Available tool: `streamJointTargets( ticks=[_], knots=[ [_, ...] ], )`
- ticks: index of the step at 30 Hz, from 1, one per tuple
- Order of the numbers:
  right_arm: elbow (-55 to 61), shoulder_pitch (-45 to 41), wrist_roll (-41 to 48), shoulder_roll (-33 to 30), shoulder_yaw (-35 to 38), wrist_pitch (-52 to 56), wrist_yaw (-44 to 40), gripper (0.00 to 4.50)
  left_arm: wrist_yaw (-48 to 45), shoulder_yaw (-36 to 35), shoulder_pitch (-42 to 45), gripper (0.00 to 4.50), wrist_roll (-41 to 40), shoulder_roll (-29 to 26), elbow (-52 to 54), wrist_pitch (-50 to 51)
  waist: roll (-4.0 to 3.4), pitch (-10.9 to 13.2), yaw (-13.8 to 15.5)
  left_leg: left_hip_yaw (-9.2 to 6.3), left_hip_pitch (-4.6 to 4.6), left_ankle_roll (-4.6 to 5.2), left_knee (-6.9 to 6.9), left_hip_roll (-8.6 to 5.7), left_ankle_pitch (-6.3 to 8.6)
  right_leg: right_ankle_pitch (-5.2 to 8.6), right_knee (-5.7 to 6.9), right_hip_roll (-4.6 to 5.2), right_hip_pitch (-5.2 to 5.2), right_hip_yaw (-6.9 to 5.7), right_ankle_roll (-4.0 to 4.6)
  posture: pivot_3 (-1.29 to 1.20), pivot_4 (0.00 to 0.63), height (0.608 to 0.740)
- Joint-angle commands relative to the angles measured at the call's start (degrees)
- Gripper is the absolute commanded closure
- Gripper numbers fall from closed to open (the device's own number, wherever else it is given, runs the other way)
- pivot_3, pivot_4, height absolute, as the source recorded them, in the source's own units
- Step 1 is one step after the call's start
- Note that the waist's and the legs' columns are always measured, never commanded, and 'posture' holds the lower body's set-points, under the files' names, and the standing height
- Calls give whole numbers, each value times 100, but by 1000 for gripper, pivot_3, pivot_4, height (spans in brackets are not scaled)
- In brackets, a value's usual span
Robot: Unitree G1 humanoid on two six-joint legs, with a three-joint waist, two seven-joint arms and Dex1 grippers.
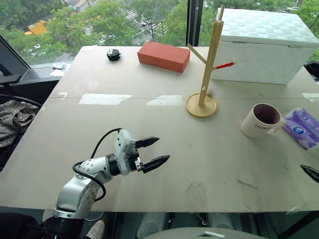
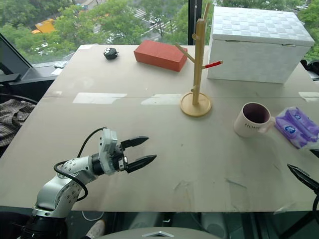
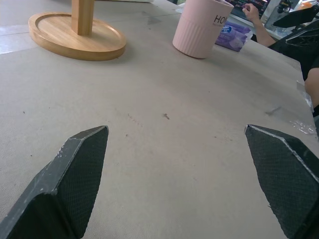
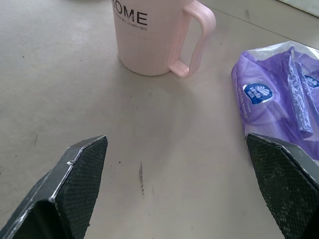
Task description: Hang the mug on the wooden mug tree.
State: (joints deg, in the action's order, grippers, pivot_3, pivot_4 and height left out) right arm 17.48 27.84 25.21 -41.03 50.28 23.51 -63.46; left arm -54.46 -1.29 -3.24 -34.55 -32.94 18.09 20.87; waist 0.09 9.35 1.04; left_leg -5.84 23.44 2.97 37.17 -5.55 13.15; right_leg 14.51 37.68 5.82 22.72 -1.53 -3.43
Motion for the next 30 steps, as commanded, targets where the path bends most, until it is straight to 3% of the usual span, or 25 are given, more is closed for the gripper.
streamJointTargets(
  ticks=[1, 3, 9, 14, 30],
  knots=[
    [180, -175, -435, 363, -390, -353, 826, 32, -51, -323, 1, 0, -327, -221, 357, 229, 9, -3, -1, 0, 0, 1, 0, 0, -1, -2, 0, 0, 0, 0, 4, 0, 150, 740],
    [419, -536, -712, 774, -870, -148, 1745, 32, -163, -533, 134, 0, -542, -302, 405, 233, 49, -18, -16, -6, 5, 17, -6, 9, -11, -8, -5, -9, 6, -7, 18, 0, 150, 740],
    [1105, -1228, -870, 1897, -1644, 420, 3510, 32, -871, -673, 296, 0, -913, -458, 525, 68, -9, -26, -13, 10, 28, 15, -9, 11, -13, -8, -9, -16, 37, 19, 24, 0, 150, 740],
    [1314, -1366, -1230, 2529, -2157, 215, 4385, 32, -1081, -715, 530, 0, -1277, -523, 693, 248, -12, -25, 6, 6, 28, 14, -11, 12, -13, -8, -7, -23, 45, 18, 25, 0, 150, 740],
    [429, -2122, -1378, 2609, -2522, -348, 5079, 32, -996, -643, 572, 0, -1338, -611, 1125, 338, -14, -26, -36, 29, 8, 13, -12, 22, -16, -10, 5, -50, 44, 55, 29, 0, 150, 740]
  ],
)
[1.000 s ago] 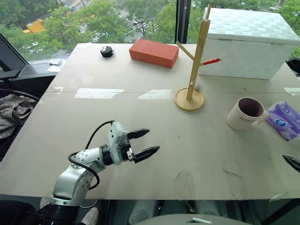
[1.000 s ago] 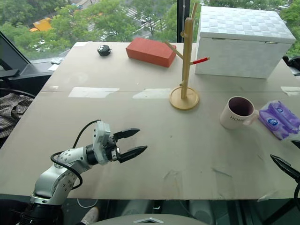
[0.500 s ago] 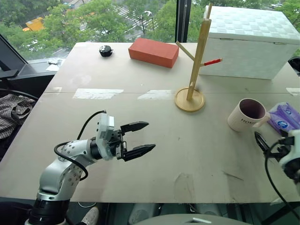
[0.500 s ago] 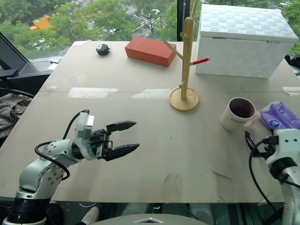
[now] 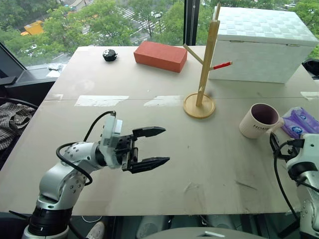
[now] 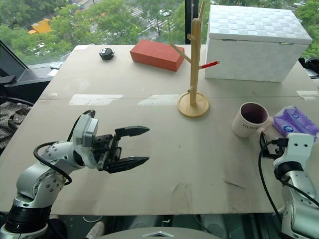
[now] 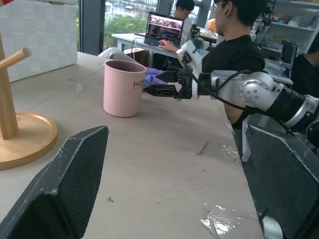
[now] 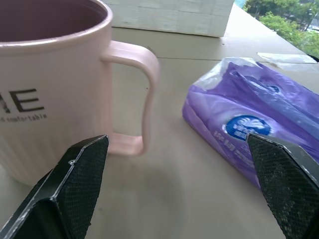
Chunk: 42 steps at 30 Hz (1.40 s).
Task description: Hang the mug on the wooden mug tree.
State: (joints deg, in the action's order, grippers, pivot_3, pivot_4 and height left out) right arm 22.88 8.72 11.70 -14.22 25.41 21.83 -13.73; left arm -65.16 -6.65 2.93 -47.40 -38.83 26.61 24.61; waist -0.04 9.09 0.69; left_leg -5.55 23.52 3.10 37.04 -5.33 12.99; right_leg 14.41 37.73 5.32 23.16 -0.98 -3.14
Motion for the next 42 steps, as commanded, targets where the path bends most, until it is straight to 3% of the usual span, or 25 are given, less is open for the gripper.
streamJointTargets(
  ticks=[1, 7, 8, 11, 17, 18, 27, 33, 37, 42],
  knots=[
    [-236, -331, -7, -78, -55, -190, 131, 32, 124, -101, -59, 0, 4, -27, 306, -56, 0, 0, -3, 3, 0, 0, 0, 0, 0, 0, 0, 0, 0, 3, 0, 0, 150, 740],
    [-1004, -814, -157, -202, -173, -435, 267, 32, 314, -101, -163, 0, 32, -22, 510, -51, 0, 0, 2, 21, -3, 0, 0, 0, 0, -1, 0, -4, 1, 19, 0, 0, 150, 740],
    [-1119, -879, -149, -215, -187, -489, 264, 553, 340, -117, -168, 0, 21, -31, 526, -44, 0, 0, 2, 23, -5, 0, -3, 1, 0, -1, 0, -5, 0, 21, -1, 0, 150, 740],
    [-1454, -1021, -188, -269, -274, -698, 189, 1546, 377, -192, -209, 0, 0, -69, 540, -45, 0, 0, 5, 28, -6, 0, -8, 3, -1, -12, 0, -9, 0, 25, -19, 0, 150, 740],
    [-1960, -1260, -189, -423, -471, -1105, -50, 4332, 376, -263, -269, 0, -26, -108, 505, -61, 1, 1, -2, 48, -23, 0, -24, 7, -1, -12, 0, -12, -2, 44, -18, 0, 150, 740],
    [-2022, -1291, -176, -450, -487, -1156, -88, 4458, 365, -266, -278, 0, -19, -102, 487, -68, 1, 1, -2, 51, -24, 0, -25, 7, -1, -12, 0, -13, -2, 46, -18, 0, 150, 740],
    [-1901, -1322, 25, -689, -588, -1319, -568, 4458, 419, -333, -440, 0, 29, 97, 323, -193, 4, 3, -5, 57, -70, 2, -47, 15, 0, 0, -11, -15, -40, 52, 2, 0, 150, 740],
    [-1326, -1451, 551, -1028, -705, -1038, -1235, 4458, 435, -686, -592, 0, 374, 861, -132, -1352, 6, 5, -5, 62, -71, 2, -51, 17, 0, 0, -13, -14, -39, 56, 2, 0, 150, 740],
    [-1010, -2330, 1113, -1886, -984, -293, -2186, 4458, 276, -1117, -1000, 0, -49, 878, -424, -1255, 1, 12, -71, 77, -72, 2, -52, 26, 1, -1, -15, -14, -34, 65, 2, 0, 150, 740],
    [-1592, -3561, 1318, -2671, -1412, 168, -3157, 4458, 305, -1257, -1176, 0, -336, 834, -349, -1044, 35, 24, -71, 66, -69, 3, -52, 37, 1, -1, -28, -16, -41, 43, 4, 0, 150, 740]
  ],
)
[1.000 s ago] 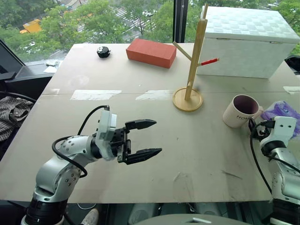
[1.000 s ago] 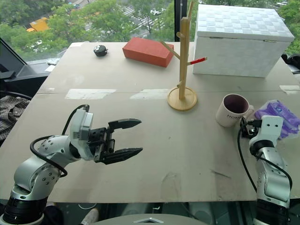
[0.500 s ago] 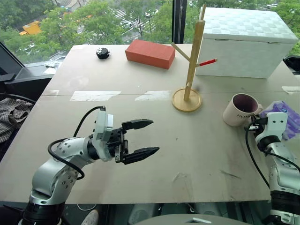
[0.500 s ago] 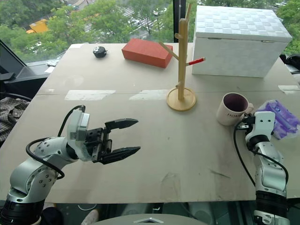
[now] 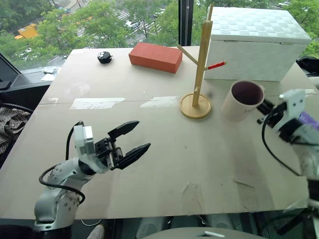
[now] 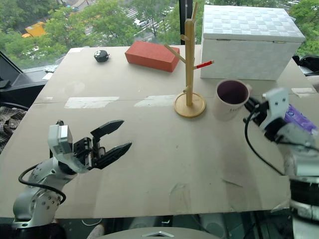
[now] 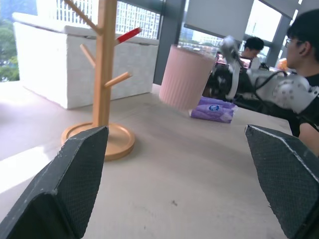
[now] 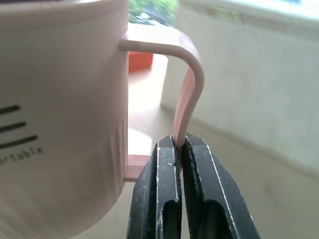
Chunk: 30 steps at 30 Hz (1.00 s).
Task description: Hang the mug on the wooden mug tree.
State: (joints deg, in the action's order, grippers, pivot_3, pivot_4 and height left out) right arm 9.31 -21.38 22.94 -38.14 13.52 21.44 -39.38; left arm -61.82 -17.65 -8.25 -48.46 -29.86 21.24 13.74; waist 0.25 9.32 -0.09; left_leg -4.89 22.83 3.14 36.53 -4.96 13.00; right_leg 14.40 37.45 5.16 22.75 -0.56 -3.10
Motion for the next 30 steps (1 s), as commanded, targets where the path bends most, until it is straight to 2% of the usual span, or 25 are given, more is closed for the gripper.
streamJointTargets(
  ticks=[1, 7, 8, 15, 22, 23, 26, 30],
  knots=[
    [-470, -883, 188, -382, -337, 250, -808, 4458, 20, -164, -75, 0, -287, -50, 262, 80, 4, 2, 15, -4, 0, 0, 0, 2, 0, -1, -6, -1, -1, -6, 1, 0, 150, 740],
    [-2335, -2692, -217, -484, -1053, -88, -1831, 4458, 286, -208, -306, 0, -409, 101, 596, 51, 6, 13, -28, 5, 12, 0, -10, 3, 0, -16, -49, 0, -2, 0, 16, 0, 150, 740],
    [-2654, -2919, -343, -448, -1165, -212, -1924, 4458, 349, -227, -373, 0, -413, 154, 659, 9, 6, 13, -37, 7, 13, -1, -12, 3, 1, -26, -56, 0, -2, 1, -3, 0, 150, 740],
    [-3897, -3841, -797, -133, -1671, -692, -2591, 4458, 595, -509, -812, 0, -534, 530, 1006, -324, 13, 17, -47, 8, 24, -30, -22, 4, -7, -27, -67, 1, 8, 2, -5, 0, 150, 740],
    [-4928, -4519, -1412, 405, -2056, -1109, -2548, 4458, 713, -568, -979, 0, -547, 630, 1132, -464, 12, 17, -72, 14, 86, -36, -16, 9, -12, -38, -53, -8, 82, 9, 4, 0, 150, 740],
    [-5029, -4564, -1484, 453, -2061, -1179, -2492, 3931, 722, -561, -978, 0, -538, 629, 1126, -476, 11, 17, -70, 14, 86, -36, -15, 9, -12, -39, -52, -9, 82, 9, 4, 0, 150, 740],
    [-4902, -4421, -1491, 373, -1925, -1290, -2497, 2731, 807, -509, -893, 0, -413, 600, 1106, -521, 12, 17, -32, 13, 89, -37, -12, 9, -12, -40, -50, -9, 82, 6, 5, 0, 150, 740],
    [-4134, -3785, -1222, -119, -1550, -1017, -2664, 811, 1107, -361, -849, 0, -254, 509, 1169, -349, 14, 16, 76, 12, 97, -37, -7, 7, -12, -41, -55, -8, 83, 4, 3, 0, 150, 740]
  ],
)
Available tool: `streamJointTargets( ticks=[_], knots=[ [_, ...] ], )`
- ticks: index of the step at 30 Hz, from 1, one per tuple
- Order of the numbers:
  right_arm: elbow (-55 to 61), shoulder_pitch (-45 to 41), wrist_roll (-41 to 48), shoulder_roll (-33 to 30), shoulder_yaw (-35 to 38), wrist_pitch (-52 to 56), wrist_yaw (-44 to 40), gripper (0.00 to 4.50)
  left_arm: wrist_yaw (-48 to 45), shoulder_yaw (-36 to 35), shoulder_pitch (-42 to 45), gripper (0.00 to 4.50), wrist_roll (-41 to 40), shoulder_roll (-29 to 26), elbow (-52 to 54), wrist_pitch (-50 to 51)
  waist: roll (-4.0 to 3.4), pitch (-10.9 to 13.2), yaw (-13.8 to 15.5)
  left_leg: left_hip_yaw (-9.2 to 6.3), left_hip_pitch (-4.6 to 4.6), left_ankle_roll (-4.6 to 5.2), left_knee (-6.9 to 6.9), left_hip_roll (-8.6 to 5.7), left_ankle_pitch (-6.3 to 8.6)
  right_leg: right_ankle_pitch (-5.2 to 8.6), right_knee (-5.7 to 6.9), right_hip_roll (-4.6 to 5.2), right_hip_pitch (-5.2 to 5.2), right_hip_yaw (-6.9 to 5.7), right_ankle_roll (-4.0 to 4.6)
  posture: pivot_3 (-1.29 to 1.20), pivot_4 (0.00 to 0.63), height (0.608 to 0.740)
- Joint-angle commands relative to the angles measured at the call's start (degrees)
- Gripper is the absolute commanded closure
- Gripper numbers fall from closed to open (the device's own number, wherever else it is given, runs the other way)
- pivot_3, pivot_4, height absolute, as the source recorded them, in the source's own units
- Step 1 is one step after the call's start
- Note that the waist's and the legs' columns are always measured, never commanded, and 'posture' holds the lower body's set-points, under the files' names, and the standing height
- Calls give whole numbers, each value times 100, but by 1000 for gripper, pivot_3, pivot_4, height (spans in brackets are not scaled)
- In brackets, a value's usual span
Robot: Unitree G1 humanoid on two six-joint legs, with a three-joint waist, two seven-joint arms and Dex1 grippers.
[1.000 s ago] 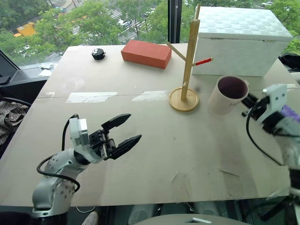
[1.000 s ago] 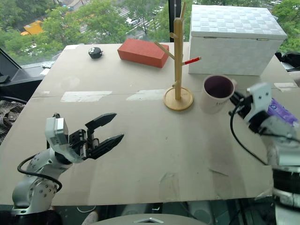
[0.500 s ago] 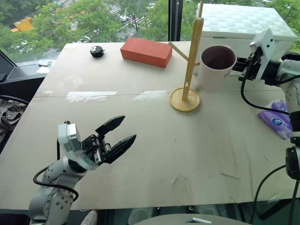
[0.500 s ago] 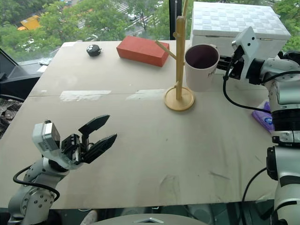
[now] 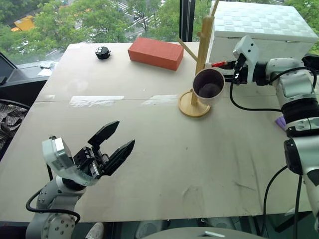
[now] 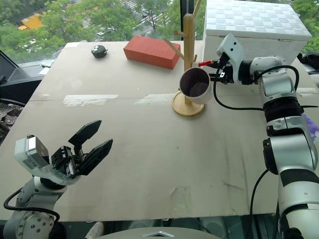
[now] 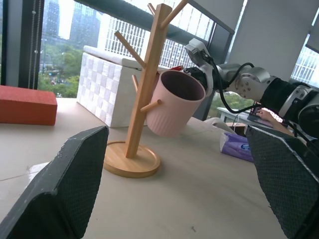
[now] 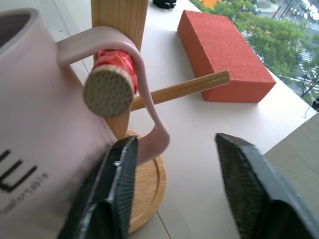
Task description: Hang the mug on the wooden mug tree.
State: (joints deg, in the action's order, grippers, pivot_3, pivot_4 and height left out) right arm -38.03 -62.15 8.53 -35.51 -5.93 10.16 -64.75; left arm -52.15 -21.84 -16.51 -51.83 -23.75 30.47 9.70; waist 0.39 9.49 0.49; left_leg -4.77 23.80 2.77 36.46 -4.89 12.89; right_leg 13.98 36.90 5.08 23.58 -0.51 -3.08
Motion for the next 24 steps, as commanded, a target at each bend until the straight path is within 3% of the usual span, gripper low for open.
streamJointTargets(
  ticks=[1, 3, 7, 14, 18, 24],
  knots=[
    [850, 498, 283, -493, 488, 144, -132, 811, 143, 97, -38, 0, 109, -137, 269, 81, 0, 0, 33, 2, 0, 0, 0, -1, 0, 0, -2, 0, 0, 3, -1, 0, 150, 740],
    [1549, 1127, 549, -814, 851, 474, -117, 811, 372, 221, -50, 0, 248, -245, 309, 280, 0, 0, 51, 2, 1, 0, 0, -1, 0, 0, -4, 1, 0, 3, -1, 0, 150, 740],
    [3513, 3410, 1178, -1434, 1971, 1218, -45, 811, 689, 443, -119, 0, 707, -691, 193, 760, 0, -3, 106, -6, 2, 1, -2, 2, 1, 0, -5, -1, -3, -1, -2, 0, 150, 740],
    [5543, 6492, 1617, -1109, 3239, 1615, 564, 811, 277, 422, 139, 0, 663, -1322, -399, 1257, -17, -11, 11, 2, -15, 29, -3, 13, 16, -1, 16, -12, -2, 12, 1, 0, 150, 740],
    [5970, 7295, 1352, -683, 3267, 1397, 1152, 811, -62, 517, 265, 0, 770, -1533, -649, 1348, -16, -12, 21, 3, -33, 28, 14, 17, 15, -20, 21, -16, -19, 12, 2, 0, 150, 740],
    [6209, 7591, 1189, -370, 3097, 1199, 1617, 811, -243, 675, 637, 0, 893, -1601, -891, 1376, -13, -17, 37, 1, -26, 27, 42, 17, 15, -25, 21, -16, -20, 9, 3, 0, 150, 740]
  ],
)
